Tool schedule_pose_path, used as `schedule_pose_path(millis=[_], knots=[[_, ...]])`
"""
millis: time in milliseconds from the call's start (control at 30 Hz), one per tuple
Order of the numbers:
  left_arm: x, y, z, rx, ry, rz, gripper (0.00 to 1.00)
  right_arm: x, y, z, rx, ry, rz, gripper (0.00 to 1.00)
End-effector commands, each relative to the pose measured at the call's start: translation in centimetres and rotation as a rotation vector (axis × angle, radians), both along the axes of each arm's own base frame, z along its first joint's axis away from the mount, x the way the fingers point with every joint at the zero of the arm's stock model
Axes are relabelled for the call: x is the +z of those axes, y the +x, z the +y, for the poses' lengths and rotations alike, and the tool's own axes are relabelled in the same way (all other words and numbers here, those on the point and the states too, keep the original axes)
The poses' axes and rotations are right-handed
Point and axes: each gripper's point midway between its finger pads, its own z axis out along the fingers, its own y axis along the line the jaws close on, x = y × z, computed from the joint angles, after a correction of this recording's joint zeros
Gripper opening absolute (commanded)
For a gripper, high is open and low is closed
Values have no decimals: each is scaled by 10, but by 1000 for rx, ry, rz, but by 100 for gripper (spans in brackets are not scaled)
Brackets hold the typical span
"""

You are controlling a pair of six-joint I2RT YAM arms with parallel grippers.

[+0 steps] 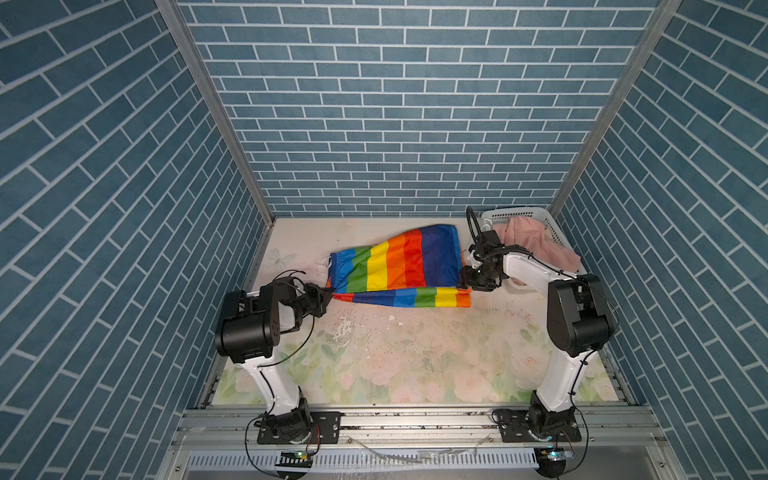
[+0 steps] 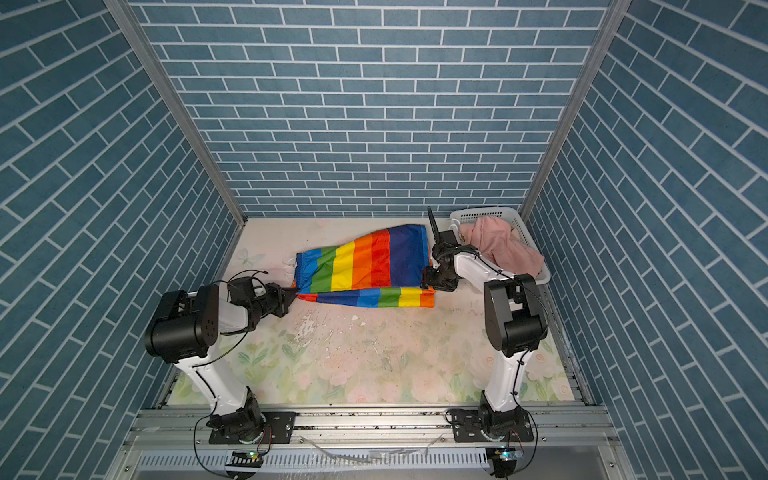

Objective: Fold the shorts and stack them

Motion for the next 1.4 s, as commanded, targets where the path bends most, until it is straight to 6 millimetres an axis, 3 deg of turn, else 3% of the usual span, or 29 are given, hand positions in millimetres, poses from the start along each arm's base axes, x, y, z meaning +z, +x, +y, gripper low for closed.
schedule_pose_path(millis=[0,133,333,433,567,667,833,1067,1367], knots=[[-10,-8,-7,-33,-3,31,0,0,17,7,68,6,-44,59],[-11,-7,-7,-34,-8,32,0,-10,19,13,98,18,-23,48],[-5,-2,-5,-30,2,22,0,-8,15,17,110,44,-14,18],[-1,2,-5,-30,-2,13,0,11,12,16,111,54,-40,0],[15,13,-3,-43,3,-26,0,61,8,15,76,91,-126,0],[31,24,-3,-66,9,-60,0,75,-9,16,34,144,-152,0],[37,25,8,-60,29,-63,0,37,-52,24,17,148,-66,0],[19,17,15,-53,36,-23,0,-21,-97,28,-43,165,44,0],[-8,5,36,-28,78,52,0,-40,-117,12,-78,122,74,0]])
